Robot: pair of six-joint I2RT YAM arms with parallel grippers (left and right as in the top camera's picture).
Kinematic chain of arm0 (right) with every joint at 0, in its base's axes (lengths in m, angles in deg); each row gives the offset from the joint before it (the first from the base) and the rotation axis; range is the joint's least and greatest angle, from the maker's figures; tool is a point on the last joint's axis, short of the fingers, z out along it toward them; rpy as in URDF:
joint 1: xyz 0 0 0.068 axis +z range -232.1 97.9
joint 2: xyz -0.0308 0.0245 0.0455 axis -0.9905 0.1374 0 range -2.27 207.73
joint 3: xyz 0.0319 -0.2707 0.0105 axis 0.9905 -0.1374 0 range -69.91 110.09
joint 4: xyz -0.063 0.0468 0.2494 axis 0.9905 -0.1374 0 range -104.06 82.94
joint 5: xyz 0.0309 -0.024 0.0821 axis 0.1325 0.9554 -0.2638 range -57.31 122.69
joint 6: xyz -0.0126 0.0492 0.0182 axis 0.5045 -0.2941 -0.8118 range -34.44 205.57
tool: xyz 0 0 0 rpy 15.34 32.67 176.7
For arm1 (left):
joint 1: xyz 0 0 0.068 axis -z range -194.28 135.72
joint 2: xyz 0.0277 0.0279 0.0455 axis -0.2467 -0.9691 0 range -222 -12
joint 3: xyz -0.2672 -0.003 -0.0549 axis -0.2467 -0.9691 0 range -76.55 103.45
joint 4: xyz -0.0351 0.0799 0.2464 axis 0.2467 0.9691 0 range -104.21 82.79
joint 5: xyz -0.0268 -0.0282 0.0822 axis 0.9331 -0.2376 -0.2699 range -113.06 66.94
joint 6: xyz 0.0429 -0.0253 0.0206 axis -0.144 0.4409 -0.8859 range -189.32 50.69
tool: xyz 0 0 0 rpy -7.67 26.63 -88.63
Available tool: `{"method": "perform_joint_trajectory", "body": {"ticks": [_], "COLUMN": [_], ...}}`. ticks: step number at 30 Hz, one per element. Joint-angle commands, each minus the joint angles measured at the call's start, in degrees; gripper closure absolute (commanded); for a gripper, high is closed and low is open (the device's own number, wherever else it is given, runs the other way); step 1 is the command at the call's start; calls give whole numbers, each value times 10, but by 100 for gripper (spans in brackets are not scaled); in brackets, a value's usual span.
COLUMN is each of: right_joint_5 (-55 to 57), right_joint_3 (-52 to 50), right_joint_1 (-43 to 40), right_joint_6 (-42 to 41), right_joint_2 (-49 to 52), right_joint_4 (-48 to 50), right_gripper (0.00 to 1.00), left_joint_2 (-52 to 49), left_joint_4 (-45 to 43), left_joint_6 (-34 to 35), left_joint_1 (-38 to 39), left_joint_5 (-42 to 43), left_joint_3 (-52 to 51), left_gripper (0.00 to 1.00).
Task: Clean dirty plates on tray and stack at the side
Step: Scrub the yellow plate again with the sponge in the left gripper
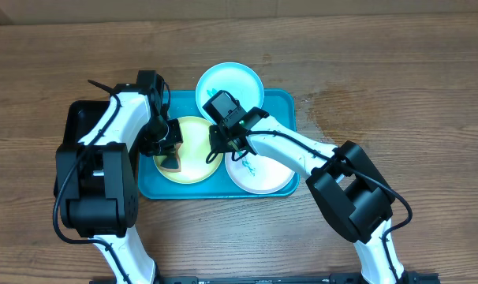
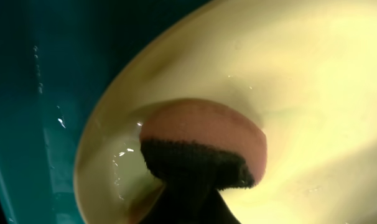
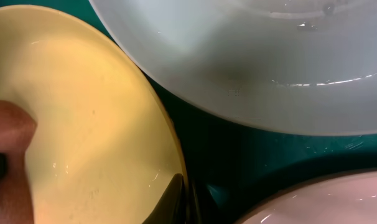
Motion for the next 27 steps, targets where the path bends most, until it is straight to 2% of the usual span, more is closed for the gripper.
{"method": "perform_joint_trajectory", "body": {"ticks": [1, 7, 12, 16, 22, 27], "right_joint_5": [14, 14, 14, 14, 14, 14], "right_joint_3": [-4, -4, -4, -4, -4, -4], "right_joint_1": [-9, -9, -9, -9, -9, -9], "right_joint_6": [-5, -4, -5, -4, -4, -4], "right_joint_2": [3, 3, 3, 3, 3, 3], "right_joint_4": [3, 5, 7, 7, 8, 9], "right_gripper": [96, 96, 96, 96, 96, 96], "left_joint_2": [-3, -4, -4, -4, -3, 9], "left_joint_4": [16, 42, 18, -36, -123, -125], "left_joint_6": [-1, 0, 3, 7, 68, 73], "left_joint_1": [-1, 0, 0, 0, -1, 0], "left_joint_5": [54, 48, -100, -156, -283, -299], "left_joint_3": [-3, -3, -12, -39, -67, -25], "left_gripper": [96, 96, 96, 96, 96, 96]}}
